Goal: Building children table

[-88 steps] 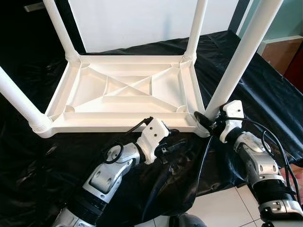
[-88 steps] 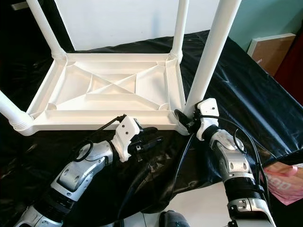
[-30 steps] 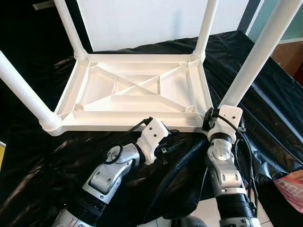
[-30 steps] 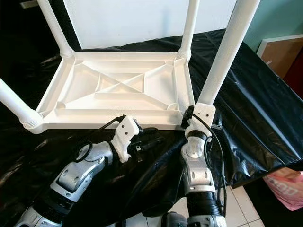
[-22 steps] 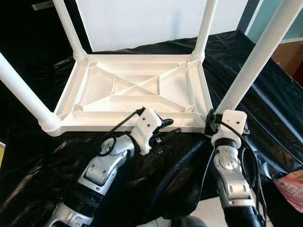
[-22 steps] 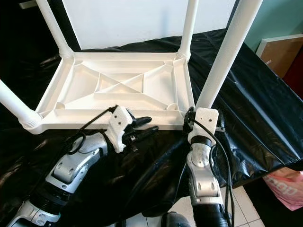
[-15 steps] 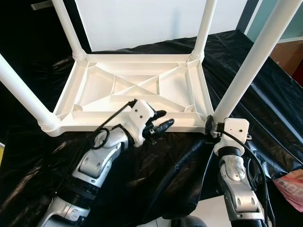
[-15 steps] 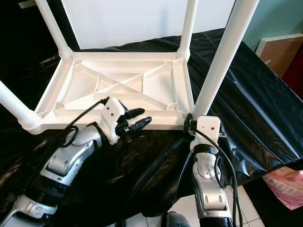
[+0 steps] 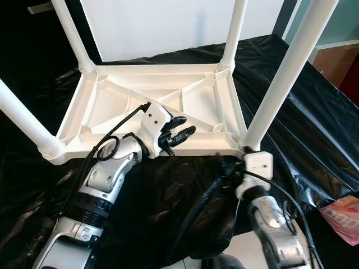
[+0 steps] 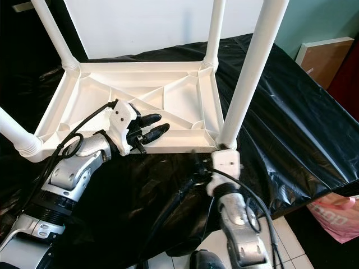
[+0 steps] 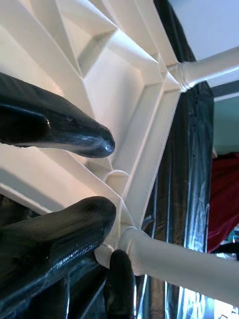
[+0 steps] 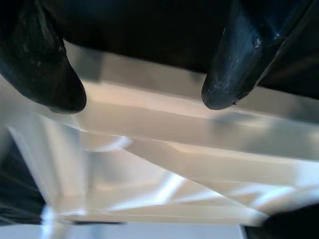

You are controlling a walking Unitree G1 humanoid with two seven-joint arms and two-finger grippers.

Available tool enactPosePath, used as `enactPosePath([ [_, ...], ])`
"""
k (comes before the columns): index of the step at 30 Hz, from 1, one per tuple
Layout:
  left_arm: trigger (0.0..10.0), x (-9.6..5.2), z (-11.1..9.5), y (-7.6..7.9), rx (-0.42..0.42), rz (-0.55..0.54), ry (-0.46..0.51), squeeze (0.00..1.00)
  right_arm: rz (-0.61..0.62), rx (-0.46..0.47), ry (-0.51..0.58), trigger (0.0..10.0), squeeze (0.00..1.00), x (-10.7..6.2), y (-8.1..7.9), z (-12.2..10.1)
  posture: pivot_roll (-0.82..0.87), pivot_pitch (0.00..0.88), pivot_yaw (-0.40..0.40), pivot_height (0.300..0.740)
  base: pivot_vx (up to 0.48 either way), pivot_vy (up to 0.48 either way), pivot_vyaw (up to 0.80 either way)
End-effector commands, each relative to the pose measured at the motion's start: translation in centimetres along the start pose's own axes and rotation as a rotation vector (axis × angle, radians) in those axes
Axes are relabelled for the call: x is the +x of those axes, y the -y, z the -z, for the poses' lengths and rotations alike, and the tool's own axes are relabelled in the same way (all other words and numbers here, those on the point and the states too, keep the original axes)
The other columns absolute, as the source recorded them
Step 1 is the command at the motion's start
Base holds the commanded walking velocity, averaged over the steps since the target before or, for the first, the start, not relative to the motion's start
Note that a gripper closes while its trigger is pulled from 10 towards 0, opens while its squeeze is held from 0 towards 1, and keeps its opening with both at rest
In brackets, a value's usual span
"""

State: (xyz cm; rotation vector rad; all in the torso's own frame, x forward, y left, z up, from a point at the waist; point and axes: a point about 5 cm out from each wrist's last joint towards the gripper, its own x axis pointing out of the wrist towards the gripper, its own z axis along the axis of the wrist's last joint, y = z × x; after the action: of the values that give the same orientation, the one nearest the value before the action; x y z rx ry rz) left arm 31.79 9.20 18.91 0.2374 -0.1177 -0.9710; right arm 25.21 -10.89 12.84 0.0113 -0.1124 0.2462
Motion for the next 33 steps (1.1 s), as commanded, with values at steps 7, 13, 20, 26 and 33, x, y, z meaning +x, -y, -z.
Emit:
enactPosePath([
  [7, 10.0, -0.2, 0.1, -0.1, 0.021, 0.033, -0.004, 0.00, 0.033, 0.033, -0.009, 10.0, 0.00, 1.3, 0.4, 0.6, 0.02, 0.134, 0.010, 0.740, 0.000, 0.000, 0.00],
  [13, 10.0, -0.3, 0.2, -0.2, 0.023, 0.039, -0.008, 0.00, 0.091, 0.046, 0.004, 10.0, 0.00, 1.7, 1.0, 0.6, 0.02, 0.135, 0.009, 0.740, 0.000, 0.000, 0.00],
  [20, 10.0, -0.4, 0.4, 0.1, 0.017, 0.046, -0.011, 0.00, 0.300, 0.037, 0.032, 10.0, 0.00, 2.1, 3.7, 0.6, 0.02, 0.136, 0.001, 0.740, 0.000, 0.000, 0.00],
  [26, 10.0, -0.4, 0.8, 0.7, 0.011, 0.059, -0.019, 0.00, 0.479, 0.023, 0.026, 10.0, 0.00, 1.6, 7.4, 0.9, 0.02, 0.137, -0.003, 0.740, 0.000, 0.000, 0.00],
  [33, 10.0, -0.2, 1.3, 2.3, -0.018, 0.106, -0.022, 0.00, 0.625, -0.086, 0.046, 10.0, 0.00, 0.6, 13.0, 0.1, 0.01, 0.142, 0.001, 0.740, 0.000, 0.000, 0.00],
])
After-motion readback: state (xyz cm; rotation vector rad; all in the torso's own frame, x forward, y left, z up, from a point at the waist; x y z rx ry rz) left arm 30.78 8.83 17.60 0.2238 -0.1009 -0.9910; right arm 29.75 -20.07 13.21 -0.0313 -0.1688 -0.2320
